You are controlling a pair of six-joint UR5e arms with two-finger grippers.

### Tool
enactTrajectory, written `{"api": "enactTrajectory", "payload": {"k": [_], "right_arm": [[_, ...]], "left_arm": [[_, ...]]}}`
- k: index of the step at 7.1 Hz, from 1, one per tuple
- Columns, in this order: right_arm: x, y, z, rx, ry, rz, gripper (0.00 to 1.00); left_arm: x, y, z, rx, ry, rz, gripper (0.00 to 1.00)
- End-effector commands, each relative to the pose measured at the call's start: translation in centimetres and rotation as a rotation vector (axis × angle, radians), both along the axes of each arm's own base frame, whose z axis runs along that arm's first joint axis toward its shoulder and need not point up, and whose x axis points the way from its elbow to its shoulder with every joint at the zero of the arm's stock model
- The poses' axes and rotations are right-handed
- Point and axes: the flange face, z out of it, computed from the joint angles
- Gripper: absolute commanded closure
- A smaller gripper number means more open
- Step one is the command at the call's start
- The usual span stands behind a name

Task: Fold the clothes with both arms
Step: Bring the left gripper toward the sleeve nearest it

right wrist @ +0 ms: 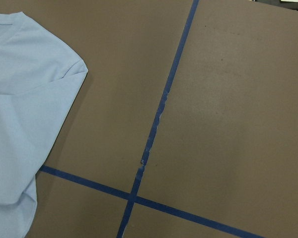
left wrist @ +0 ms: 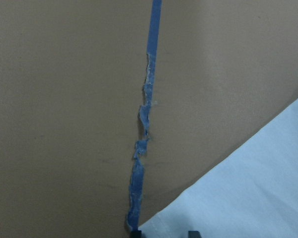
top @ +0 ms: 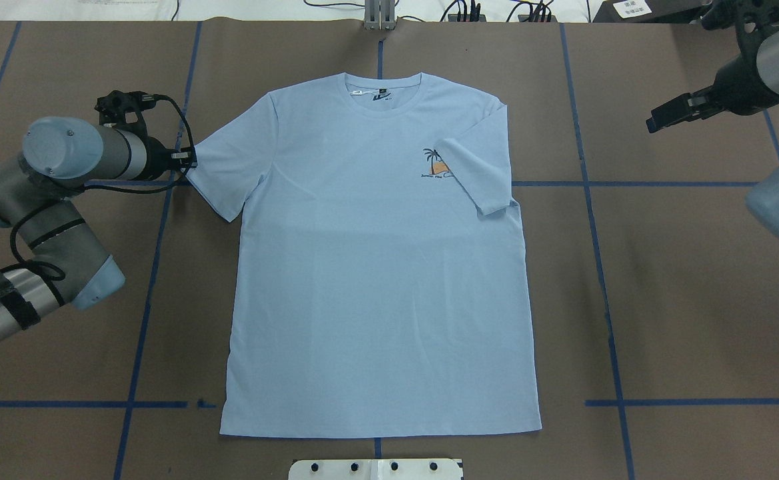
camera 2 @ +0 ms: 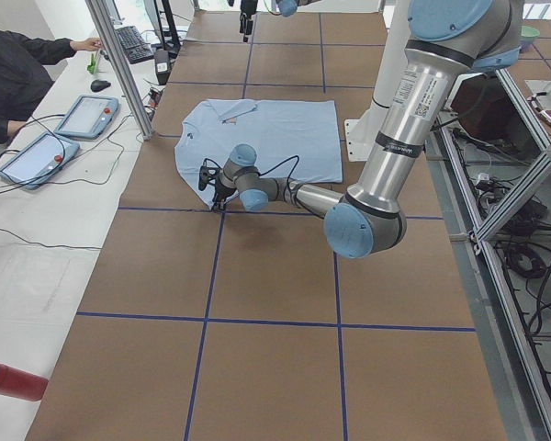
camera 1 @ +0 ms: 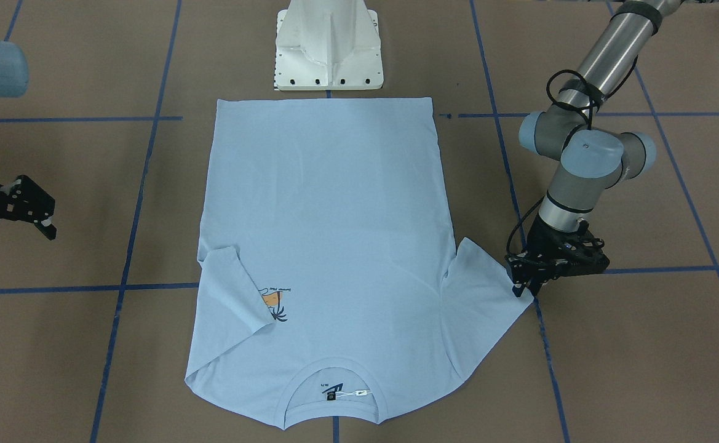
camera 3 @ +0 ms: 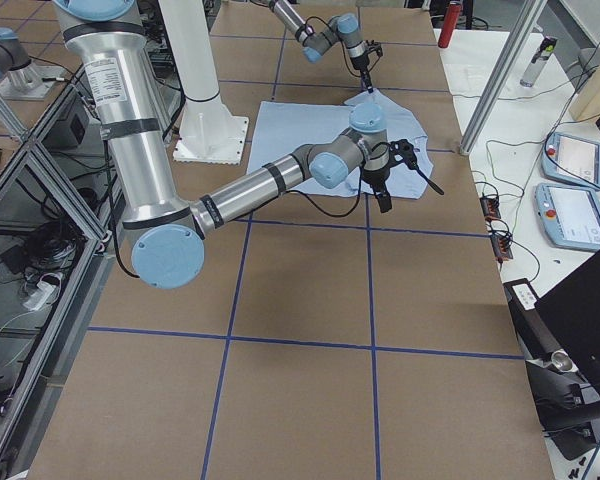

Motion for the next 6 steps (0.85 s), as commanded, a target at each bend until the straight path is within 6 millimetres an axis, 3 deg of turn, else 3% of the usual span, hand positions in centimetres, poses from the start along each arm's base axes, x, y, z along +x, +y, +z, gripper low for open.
{"api": "enactTrajectory", "payload": {"k": [1,3,4,5,6], "right_arm": [[0.0,0.0,0.0,0.0,-0.001,0.001,0.0],[0.2,0.5,-0.2,0.0,-0.004,0.004,0.0],[0.3,0.6,-0.2,0.001,-0.005,0.005,0.0],[0.2,0.6,-0.2,-0.002,-0.005,0.004,0.0],[0.3,0.6,-0.2,-0.002,-0.005,0.006,0.0]], "left_arm": [[0.1,0.0,-0.4,0.005,0.004,0.001,0.98],[0.1,-0.1,-1.2,0.025,0.004,-0.015,1.0],[0.0,0.1,-2.6,0.038,0.019,-0.013,1.0],[0.1,0.0,-4.3,0.044,0.026,-0.014,1.0],[1.7,-0.1,-7.7,0.021,0.006,0.001,1.0]]}}
